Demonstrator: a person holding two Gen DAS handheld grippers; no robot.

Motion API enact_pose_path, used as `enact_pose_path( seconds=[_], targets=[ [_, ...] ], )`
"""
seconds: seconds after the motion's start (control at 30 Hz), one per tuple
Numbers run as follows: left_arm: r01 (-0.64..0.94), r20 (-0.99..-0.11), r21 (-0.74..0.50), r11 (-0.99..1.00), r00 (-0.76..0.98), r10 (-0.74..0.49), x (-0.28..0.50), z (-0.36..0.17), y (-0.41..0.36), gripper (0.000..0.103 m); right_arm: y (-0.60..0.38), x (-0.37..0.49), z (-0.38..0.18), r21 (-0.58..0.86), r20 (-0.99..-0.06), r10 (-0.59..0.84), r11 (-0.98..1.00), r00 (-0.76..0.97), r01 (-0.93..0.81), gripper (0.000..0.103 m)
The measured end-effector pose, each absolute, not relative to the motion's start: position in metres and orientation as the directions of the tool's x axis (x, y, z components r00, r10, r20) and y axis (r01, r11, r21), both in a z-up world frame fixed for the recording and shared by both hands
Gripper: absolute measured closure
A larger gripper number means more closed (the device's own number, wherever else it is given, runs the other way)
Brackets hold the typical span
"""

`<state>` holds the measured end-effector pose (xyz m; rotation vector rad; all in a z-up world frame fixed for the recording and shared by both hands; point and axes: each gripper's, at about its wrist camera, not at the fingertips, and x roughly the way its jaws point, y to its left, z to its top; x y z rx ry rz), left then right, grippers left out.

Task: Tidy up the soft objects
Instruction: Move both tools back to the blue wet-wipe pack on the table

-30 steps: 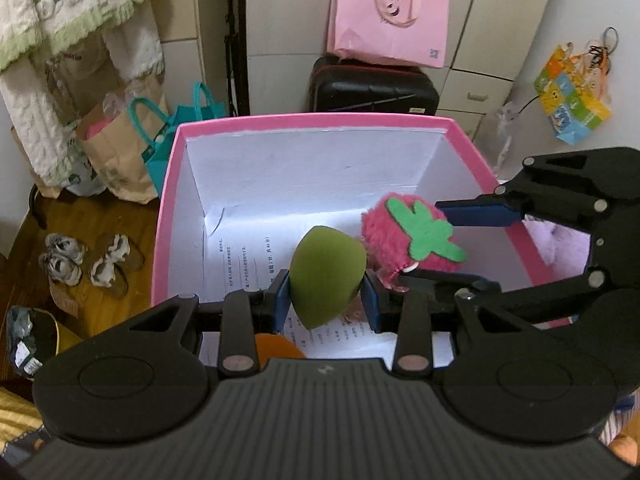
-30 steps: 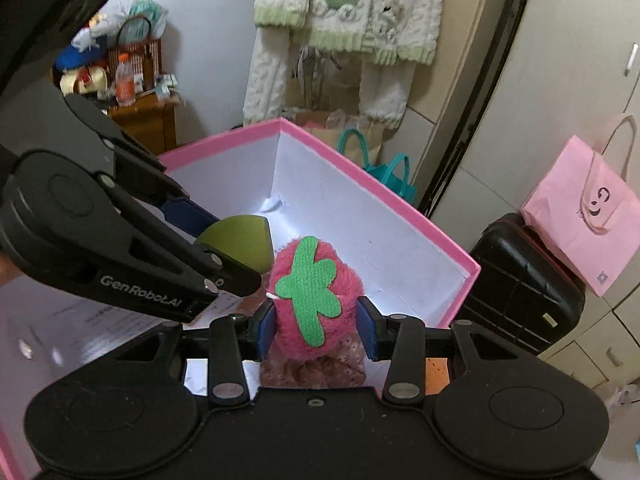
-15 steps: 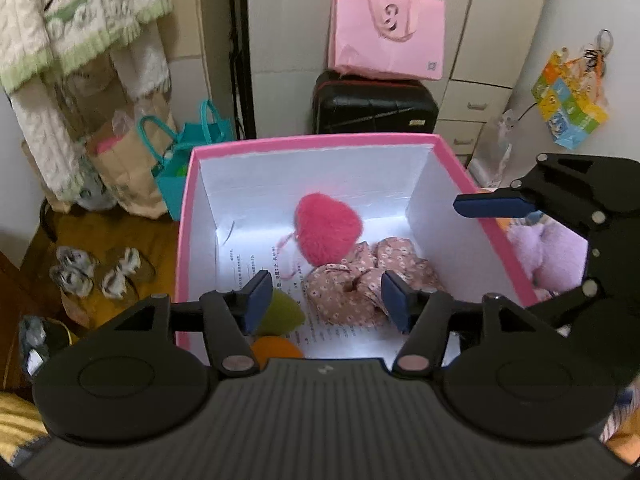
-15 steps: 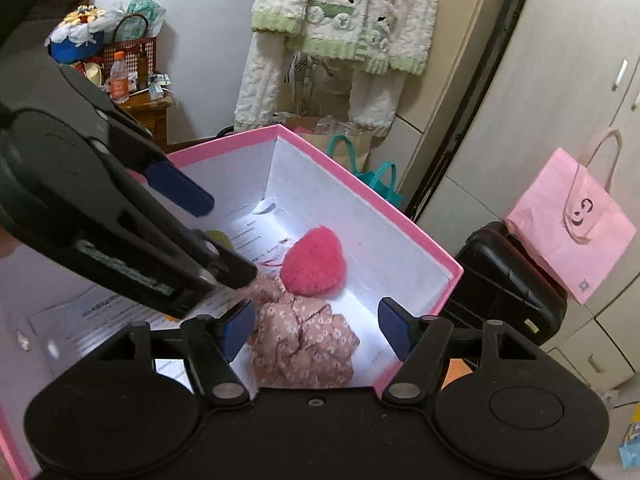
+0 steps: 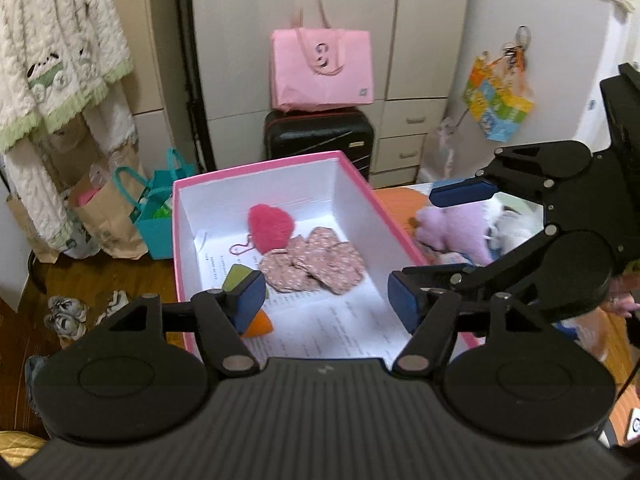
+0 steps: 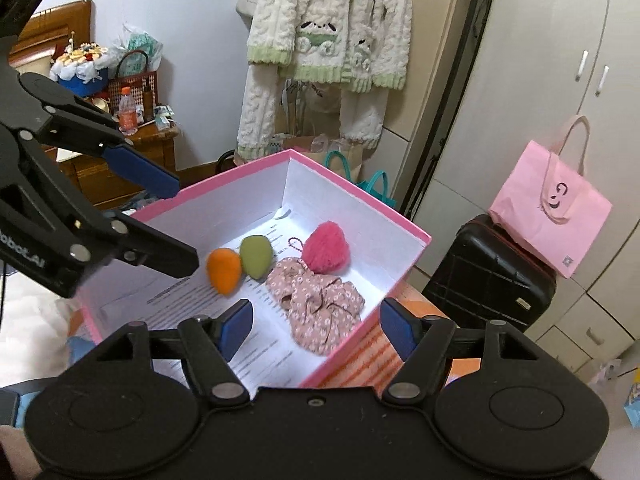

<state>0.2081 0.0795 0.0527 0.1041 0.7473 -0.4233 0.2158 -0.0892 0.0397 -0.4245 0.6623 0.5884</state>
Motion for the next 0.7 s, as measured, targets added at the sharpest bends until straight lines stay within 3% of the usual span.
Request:
enact_pose_path(
  seconds=[0.17,0.53,0.7],
  targets=[
    [0.437,-0.667,-0.016,0.899,0.665,-0.336,0.18,0.064,0.07,0.031,-0.105,0.186,0.056,-0.161,-0.668,0.38,0.766,0.64,-0.623,0.021],
    [0.564,-0.675,0.004,0.826,0.611,-0.414,0.13,0.073,0.029,0.027,-0.159,0.11,0.074,-0.146,-0.627,0.381,0.799,0.679,-0.583,0.019],
    [0.623,-0.67,0.024,0.782,0.591,-0.45,0.107,0.072,0.0,0.017,-0.191,0.078,0.069,-0.138,-0.62,0.366,0.821,0.695,-0.555,0.018]
  ],
)
